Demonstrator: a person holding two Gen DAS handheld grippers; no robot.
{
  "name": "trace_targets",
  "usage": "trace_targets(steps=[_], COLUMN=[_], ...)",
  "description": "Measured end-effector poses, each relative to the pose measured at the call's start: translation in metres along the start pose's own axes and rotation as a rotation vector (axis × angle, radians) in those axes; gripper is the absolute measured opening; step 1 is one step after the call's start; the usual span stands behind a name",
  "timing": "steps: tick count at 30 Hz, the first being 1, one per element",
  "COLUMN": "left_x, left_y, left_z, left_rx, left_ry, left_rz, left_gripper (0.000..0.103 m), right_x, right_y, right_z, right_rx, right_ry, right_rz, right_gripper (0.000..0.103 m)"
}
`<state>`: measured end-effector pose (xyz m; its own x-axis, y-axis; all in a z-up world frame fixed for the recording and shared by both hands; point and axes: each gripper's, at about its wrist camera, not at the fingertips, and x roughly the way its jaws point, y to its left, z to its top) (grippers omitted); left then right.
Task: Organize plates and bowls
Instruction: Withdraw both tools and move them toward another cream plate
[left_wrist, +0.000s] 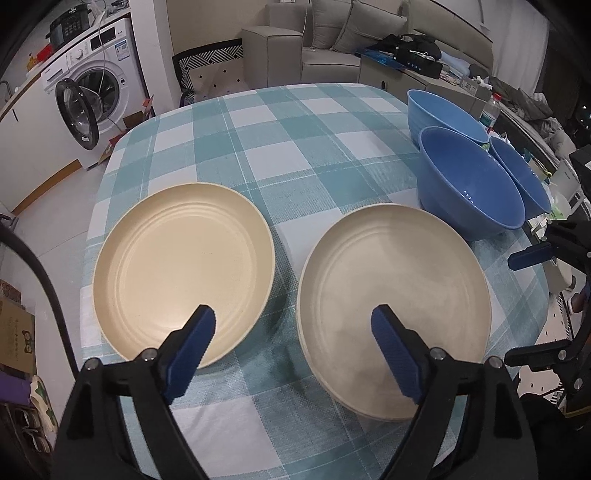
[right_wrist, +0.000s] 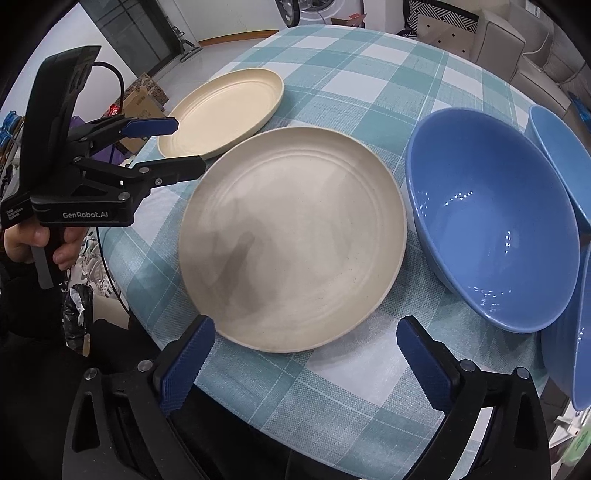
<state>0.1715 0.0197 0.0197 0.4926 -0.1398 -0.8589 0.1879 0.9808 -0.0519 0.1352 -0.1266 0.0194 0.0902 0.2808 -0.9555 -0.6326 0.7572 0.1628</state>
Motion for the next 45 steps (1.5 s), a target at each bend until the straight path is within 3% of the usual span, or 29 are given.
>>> trace_targets(steps=[10, 14, 21, 45], left_x=[-0.010, -0.017, -0.027, -0.033], left_y=[0.013, 0.016, 0.027, 0.071], left_z=[-0.004, -0.006, -0.010, -0.018], left_rx=[-0.048, -0.056, -0.083, -0.204], left_ry=[-0.013, -0.030, -0.053, -0.066], left_rz=[0.015, 0.030, 0.047, 0.129], left_gripper=[0.088, 0.100, 0.103, 0.103], right_x=[-0.017, -0.022, -0.025, -0.022], right_y=[0.007, 0.008, 0.010, 0.021], right_z=[0.015, 0.025, 0.044, 0.102], right_rx=[-0.033, -0.038, -0.051, -0.062], right_ry=[-0.053, -0.074, -0.108, -0.180], right_rz=[0.025, 0.028, 0.040, 0.062], right_gripper=[0.102, 0.102, 0.102, 0.102])
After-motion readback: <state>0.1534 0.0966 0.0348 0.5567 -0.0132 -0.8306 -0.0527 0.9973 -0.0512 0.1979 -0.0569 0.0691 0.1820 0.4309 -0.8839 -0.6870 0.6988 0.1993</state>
